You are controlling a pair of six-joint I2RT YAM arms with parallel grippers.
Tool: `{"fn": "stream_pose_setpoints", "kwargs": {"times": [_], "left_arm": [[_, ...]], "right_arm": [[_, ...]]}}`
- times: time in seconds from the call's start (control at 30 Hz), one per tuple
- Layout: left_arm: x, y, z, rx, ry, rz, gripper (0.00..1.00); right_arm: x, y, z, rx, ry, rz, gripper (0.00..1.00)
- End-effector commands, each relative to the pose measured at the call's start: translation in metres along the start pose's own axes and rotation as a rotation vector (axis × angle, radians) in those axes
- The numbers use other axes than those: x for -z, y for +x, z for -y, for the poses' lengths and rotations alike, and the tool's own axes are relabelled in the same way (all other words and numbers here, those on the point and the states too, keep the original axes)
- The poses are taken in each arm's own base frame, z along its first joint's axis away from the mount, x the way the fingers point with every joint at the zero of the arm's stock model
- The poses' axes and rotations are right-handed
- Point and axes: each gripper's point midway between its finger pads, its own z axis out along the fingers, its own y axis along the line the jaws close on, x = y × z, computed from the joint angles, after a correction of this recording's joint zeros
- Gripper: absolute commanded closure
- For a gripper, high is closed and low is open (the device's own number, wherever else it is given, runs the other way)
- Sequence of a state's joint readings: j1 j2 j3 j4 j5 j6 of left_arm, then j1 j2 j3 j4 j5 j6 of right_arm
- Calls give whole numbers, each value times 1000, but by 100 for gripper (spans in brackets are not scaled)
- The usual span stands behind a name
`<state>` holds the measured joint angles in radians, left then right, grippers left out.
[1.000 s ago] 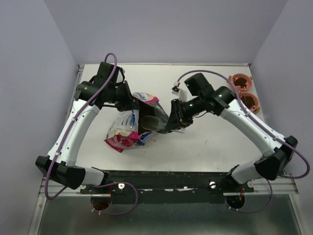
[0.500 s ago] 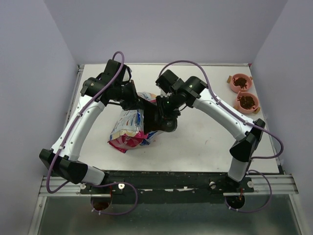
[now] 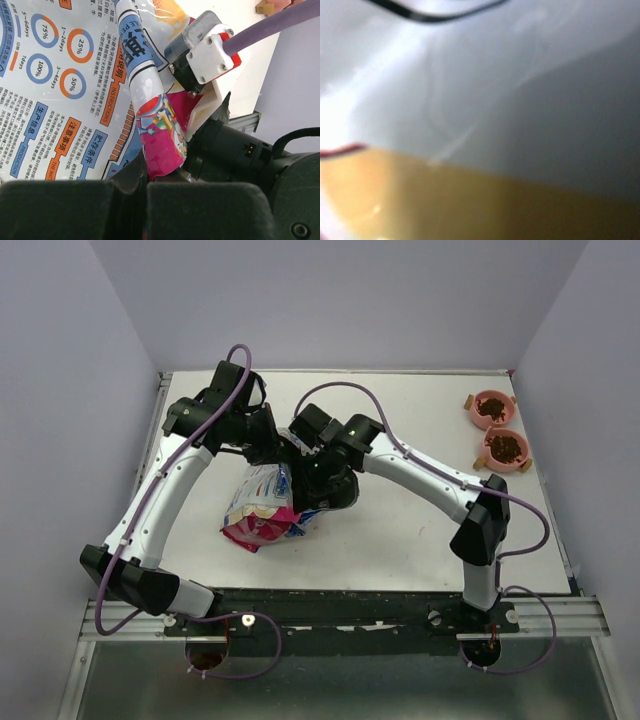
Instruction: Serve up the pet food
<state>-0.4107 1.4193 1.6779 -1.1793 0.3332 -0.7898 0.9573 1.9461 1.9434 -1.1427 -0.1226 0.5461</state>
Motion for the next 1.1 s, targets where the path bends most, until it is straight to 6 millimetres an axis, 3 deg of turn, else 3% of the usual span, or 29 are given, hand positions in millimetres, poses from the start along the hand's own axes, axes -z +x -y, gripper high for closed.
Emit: {"fn": "stream_pose_setpoints", "kwargs": {"times": [0.0, 0.17, 0.27, 0.43, 0.6, 0.87, 1.07], "left_arm": [[18, 7, 38, -36, 157, -16, 100], [21, 7, 37, -40, 159, -8, 100], [22, 9, 36, -40, 157, -3, 100], [28, 8, 36, -44, 158, 18, 100], [36, 4, 38, -54, 156, 54, 100], [49, -5, 44, -72, 154, 102, 100], [51, -8, 45, -73, 153, 114, 100]], "right_arm": [[-23, 5, -67, 84, -359, -12, 100], [1, 11, -110, 98, -686, 35, 100], [20, 9, -114, 74, -823, 85, 100], [66, -1, -91, 5, -986, 167, 100], [104, 11, -66, 6, -1067, 201, 100], [126, 40, -27, -72, -1038, 238, 100], [112, 44, -1, -173, -986, 260, 100]]}}
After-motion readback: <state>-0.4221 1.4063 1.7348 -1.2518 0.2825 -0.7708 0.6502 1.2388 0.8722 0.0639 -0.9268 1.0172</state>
